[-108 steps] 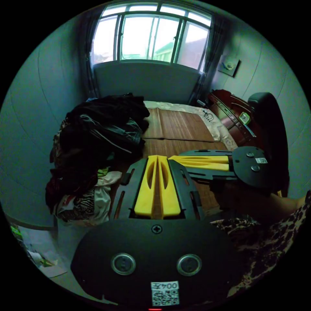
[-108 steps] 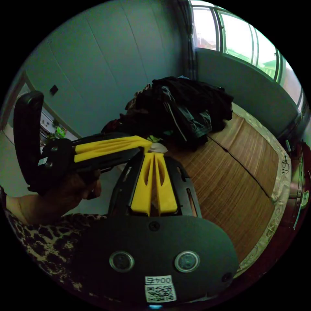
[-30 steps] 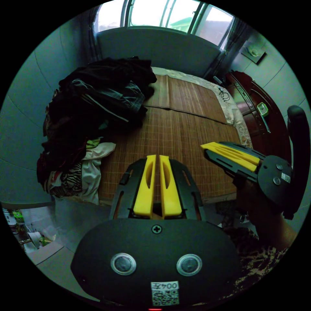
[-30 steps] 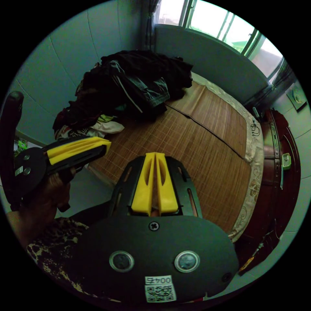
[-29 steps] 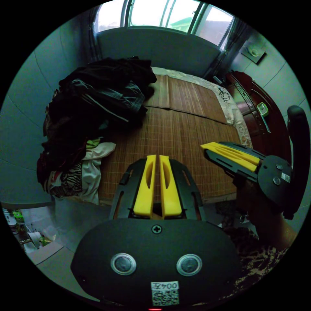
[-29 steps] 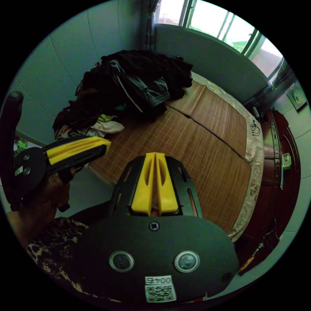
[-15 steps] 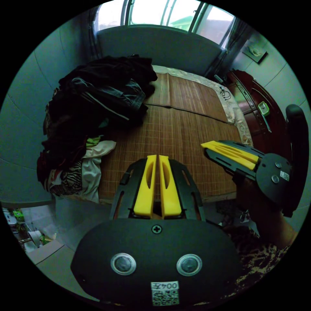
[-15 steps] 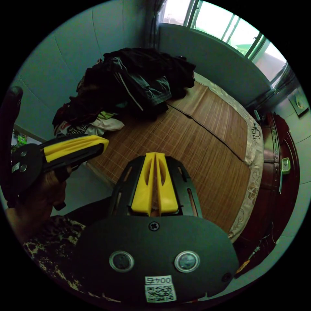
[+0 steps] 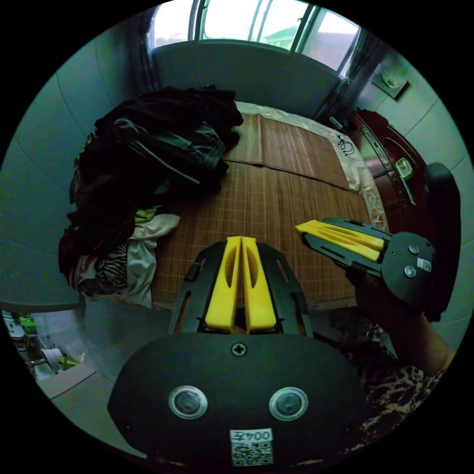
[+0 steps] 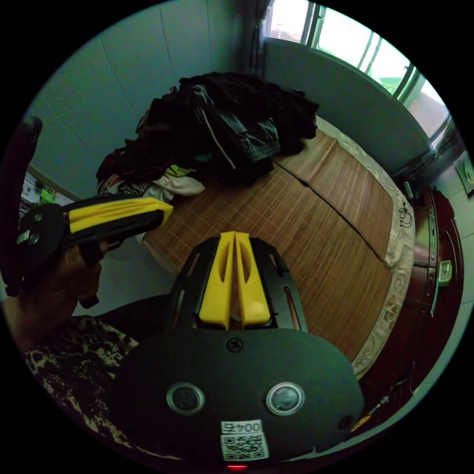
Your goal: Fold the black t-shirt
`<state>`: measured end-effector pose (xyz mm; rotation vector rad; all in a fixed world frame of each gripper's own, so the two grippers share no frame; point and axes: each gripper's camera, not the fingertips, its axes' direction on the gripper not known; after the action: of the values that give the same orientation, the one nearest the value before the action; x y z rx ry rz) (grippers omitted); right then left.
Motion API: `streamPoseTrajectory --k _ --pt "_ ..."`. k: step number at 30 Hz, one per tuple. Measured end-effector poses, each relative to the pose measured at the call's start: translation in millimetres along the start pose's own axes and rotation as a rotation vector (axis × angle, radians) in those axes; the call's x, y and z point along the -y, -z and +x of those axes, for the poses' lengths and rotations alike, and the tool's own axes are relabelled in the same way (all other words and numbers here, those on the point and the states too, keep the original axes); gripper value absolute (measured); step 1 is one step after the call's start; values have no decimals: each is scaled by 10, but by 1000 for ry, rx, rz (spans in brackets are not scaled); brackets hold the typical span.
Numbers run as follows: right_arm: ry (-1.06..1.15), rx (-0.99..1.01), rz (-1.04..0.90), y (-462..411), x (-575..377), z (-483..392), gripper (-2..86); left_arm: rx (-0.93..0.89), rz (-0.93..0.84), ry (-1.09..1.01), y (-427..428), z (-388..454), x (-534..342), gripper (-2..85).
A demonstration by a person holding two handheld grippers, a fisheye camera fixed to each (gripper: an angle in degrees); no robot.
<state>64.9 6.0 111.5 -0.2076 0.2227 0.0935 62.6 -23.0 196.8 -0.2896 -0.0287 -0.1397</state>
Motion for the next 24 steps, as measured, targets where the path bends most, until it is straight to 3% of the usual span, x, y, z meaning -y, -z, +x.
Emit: streamPoseTrajectory --k 24 --pt "41 -34 -33 50 167 -334 -8 31 0 49 -12 -491 -259 7"
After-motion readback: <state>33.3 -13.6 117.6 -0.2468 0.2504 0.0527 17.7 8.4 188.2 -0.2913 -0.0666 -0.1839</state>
